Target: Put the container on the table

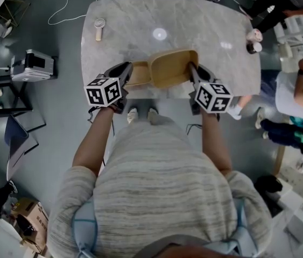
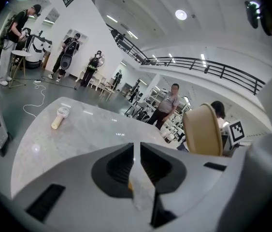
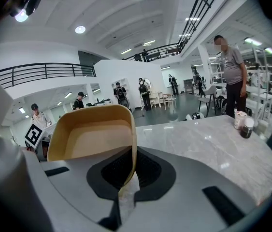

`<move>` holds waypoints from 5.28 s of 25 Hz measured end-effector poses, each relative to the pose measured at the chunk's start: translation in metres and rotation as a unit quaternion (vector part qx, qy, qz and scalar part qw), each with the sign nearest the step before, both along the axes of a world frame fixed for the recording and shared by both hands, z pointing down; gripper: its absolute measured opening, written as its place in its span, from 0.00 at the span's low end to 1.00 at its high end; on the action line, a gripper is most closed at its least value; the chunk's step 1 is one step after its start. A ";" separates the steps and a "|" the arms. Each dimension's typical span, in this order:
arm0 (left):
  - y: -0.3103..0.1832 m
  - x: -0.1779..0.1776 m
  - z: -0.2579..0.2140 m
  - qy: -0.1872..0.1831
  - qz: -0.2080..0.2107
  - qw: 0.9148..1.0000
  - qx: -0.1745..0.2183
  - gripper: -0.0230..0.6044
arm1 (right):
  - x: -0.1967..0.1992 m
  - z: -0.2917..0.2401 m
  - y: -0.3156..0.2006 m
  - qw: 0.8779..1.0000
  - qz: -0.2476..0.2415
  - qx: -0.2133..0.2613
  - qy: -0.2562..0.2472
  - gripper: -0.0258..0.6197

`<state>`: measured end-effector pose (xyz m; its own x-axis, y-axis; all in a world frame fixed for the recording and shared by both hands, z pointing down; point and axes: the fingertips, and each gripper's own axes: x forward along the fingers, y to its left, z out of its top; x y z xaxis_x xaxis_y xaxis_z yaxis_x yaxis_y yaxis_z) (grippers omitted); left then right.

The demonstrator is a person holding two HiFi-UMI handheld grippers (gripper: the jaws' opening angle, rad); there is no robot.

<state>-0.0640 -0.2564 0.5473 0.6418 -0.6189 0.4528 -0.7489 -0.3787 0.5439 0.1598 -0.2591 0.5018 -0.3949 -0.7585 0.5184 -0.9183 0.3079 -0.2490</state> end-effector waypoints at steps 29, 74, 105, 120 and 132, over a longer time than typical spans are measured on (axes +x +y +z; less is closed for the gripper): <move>0.016 0.001 -0.007 0.020 -0.017 1.000 -0.003 0.04 | 0.002 0.007 0.002 1.000 0.008 -0.008 0.004 0.05; 0.016 0.011 0.013 -0.004 0.002 0.999 -0.033 0.04 | 0.070 0.215 0.015 0.958 0.092 -0.237 0.136 0.05; 0.019 0.026 0.018 -0.006 0.028 0.998 -0.048 0.04 | 0.087 0.259 0.039 0.930 0.132 -0.303 0.160 0.05; 0.017 0.027 0.023 -0.003 0.031 0.998 -0.051 0.04 | 0.078 0.261 0.039 0.939 0.096 -0.299 0.138 0.05; 0.017 0.032 0.025 0.000 0.036 0.998 -0.053 0.04 | 0.077 0.241 0.038 0.953 0.059 -0.257 0.148 0.10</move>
